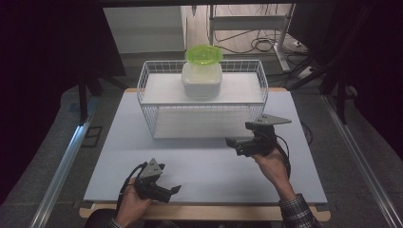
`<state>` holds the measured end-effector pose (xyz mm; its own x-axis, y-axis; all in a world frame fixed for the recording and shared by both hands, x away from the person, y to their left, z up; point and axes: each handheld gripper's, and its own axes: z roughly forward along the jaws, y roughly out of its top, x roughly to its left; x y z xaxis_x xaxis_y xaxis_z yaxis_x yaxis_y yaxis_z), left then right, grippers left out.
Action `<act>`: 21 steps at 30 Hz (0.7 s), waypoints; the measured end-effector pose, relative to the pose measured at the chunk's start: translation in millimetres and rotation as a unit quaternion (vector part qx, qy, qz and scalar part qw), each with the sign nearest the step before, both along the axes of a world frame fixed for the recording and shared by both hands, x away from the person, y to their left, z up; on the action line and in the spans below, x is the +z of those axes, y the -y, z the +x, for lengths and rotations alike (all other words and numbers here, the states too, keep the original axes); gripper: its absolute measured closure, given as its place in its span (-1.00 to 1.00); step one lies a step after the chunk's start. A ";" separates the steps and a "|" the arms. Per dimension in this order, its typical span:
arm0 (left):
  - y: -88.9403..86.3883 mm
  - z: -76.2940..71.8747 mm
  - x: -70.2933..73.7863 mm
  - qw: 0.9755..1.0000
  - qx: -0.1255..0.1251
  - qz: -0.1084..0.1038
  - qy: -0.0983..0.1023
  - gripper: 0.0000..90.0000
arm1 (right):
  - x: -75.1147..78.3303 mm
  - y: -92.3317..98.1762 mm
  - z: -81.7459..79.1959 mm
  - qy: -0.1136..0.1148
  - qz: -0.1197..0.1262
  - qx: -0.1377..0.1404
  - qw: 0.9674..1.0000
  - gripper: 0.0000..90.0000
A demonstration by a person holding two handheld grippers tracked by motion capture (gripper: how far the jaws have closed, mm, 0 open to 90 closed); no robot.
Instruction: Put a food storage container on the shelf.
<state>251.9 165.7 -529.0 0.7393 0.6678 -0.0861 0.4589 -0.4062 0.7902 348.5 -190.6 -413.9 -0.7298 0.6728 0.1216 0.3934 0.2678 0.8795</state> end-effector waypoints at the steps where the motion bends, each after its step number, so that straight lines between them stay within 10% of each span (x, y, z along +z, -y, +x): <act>1: 0.0 -0.1 0.2 1.000 -0.001 -0.001 0.000 -0.99 | -2.4 1.5 -1.8 0.000 0.002 0.000 1.000 -1.00; 21: 0.8 -0.9 -0.2 1.000 -0.004 0.006 0.000 -0.99 | -52.4 21.1 -40.2 0.001 -0.033 -0.018 0.999 -1.00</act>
<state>251.0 164.8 -529.2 0.7445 0.6630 -0.0786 0.4558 -0.4187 0.7855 308.3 -211.7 -466.3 -0.7053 0.7051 0.0737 0.4017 0.3118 0.8611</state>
